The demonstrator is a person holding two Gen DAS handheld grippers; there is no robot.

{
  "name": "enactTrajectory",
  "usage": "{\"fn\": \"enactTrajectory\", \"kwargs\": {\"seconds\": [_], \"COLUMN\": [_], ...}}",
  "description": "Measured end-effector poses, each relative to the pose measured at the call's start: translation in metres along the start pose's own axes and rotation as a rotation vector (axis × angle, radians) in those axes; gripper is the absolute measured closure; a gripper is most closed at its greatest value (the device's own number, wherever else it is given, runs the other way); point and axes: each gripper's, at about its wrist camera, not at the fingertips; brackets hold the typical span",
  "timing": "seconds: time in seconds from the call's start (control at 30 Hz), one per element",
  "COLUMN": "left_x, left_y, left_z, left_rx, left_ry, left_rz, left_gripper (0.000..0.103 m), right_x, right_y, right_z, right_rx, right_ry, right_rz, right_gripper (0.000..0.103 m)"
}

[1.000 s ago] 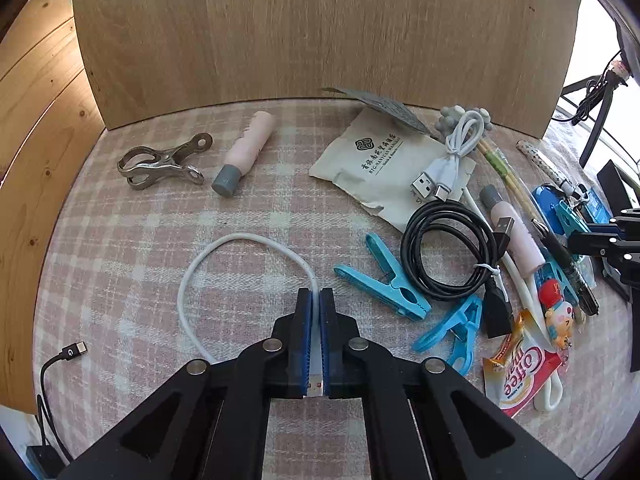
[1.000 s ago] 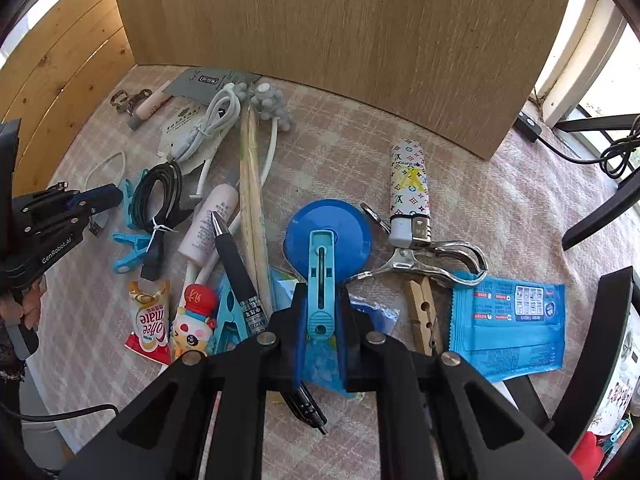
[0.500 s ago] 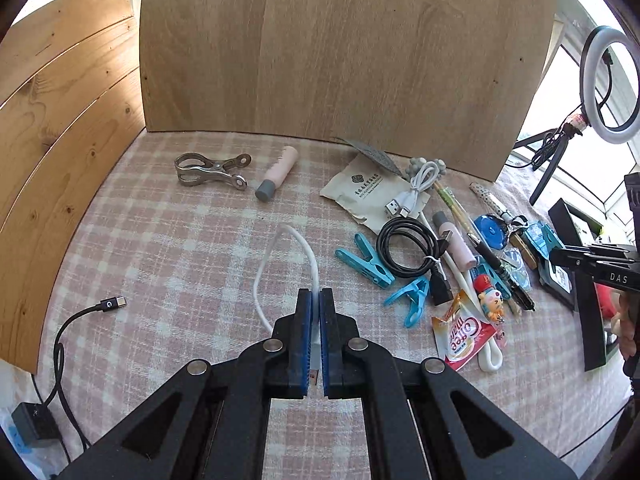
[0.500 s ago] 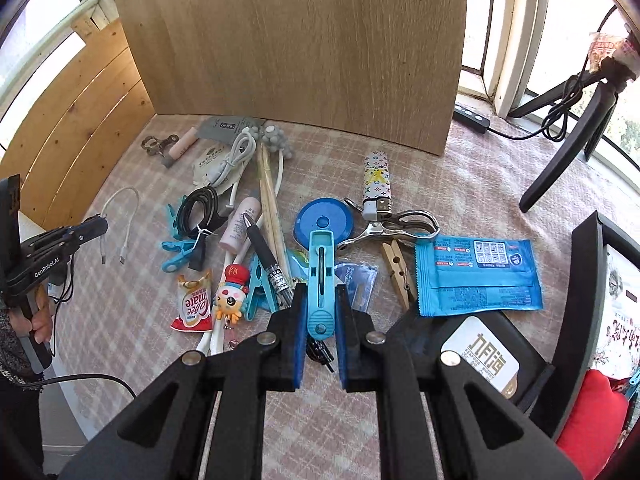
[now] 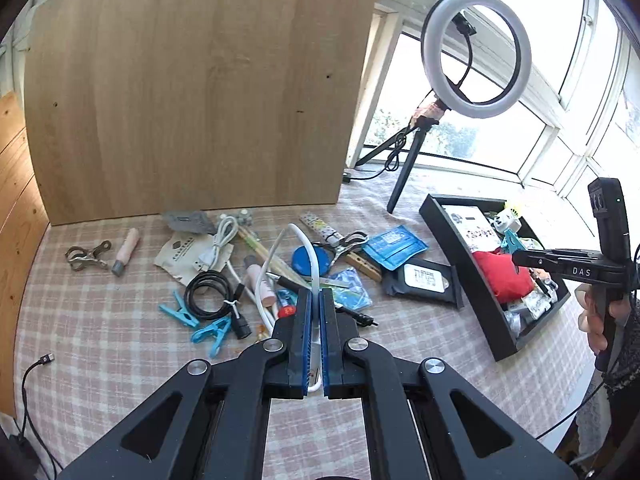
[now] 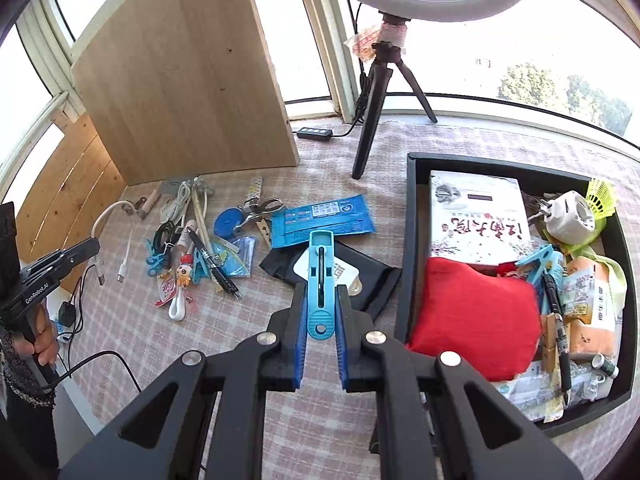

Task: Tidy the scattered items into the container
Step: 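Carry the cable and blue clip into the black tray and release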

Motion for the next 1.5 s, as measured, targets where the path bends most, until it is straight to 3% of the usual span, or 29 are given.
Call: {"fn": "enactTrajectory", "kwargs": {"seconds": [0.3, 0.57, 0.6, 0.63, 0.67, 0.73, 0.87, 1.07, 1.17, 1.5], "left_x": [0.012, 0.014, 0.016, 0.02, 0.024, 0.024, 0.027, 0.035, 0.033, 0.013], "left_y": [-0.042, -0.069, -0.07, -0.07, -0.07, -0.069, -0.066, -0.066, -0.062, -0.023], "left_z": [-0.143, -0.258, -0.272, -0.284, -0.294, -0.301, -0.286, -0.226, -0.185, -0.005], "left_rx": [0.203, 0.319, 0.333, 0.348, 0.355, 0.349, 0.332, 0.271, 0.261, 0.084], "left_ry": [0.224, 0.342, 0.348, 0.342, 0.319, 0.299, 0.309, 0.252, 0.185, -0.077], "left_rz": [-0.055, -0.097, -0.091, -0.074, -0.067, -0.096, -0.082, -0.063, -0.068, -0.01], "left_gripper": [0.1, 0.099, 0.094, 0.066, 0.038, 0.042, 0.043, 0.049, 0.056, 0.057], "right_x": [-0.086, -0.125, -0.127, -0.129, -0.131, -0.141, -0.149, -0.139, -0.127, -0.055], "right_y": [0.023, 0.023, 0.022, 0.021, 0.021, 0.022, 0.024, 0.029, 0.028, 0.004], "right_z": [-0.101, -0.158, -0.161, -0.164, -0.166, -0.168, -0.171, -0.163, -0.149, -0.055], "right_rx": [0.151, 0.218, 0.208, 0.21, 0.223, 0.242, 0.274, 0.287, 0.256, 0.029], "right_ry": [0.203, 0.312, 0.313, 0.326, 0.343, 0.347, 0.34, 0.312, 0.287, 0.113], "right_rz": [-0.078, -0.113, -0.12, -0.121, -0.127, -0.185, -0.222, -0.214, -0.198, -0.07], "right_gripper": [0.091, 0.091, 0.09, 0.082, 0.064, 0.049, 0.049, 0.049, 0.049, 0.05]}}
Point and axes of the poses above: each gripper's, at about its wrist camera, not at the fingertips, and x roughly the way its jaws point, z to its left, y to its underside, and after that the axes turned 15 degrees about -y, right-handed
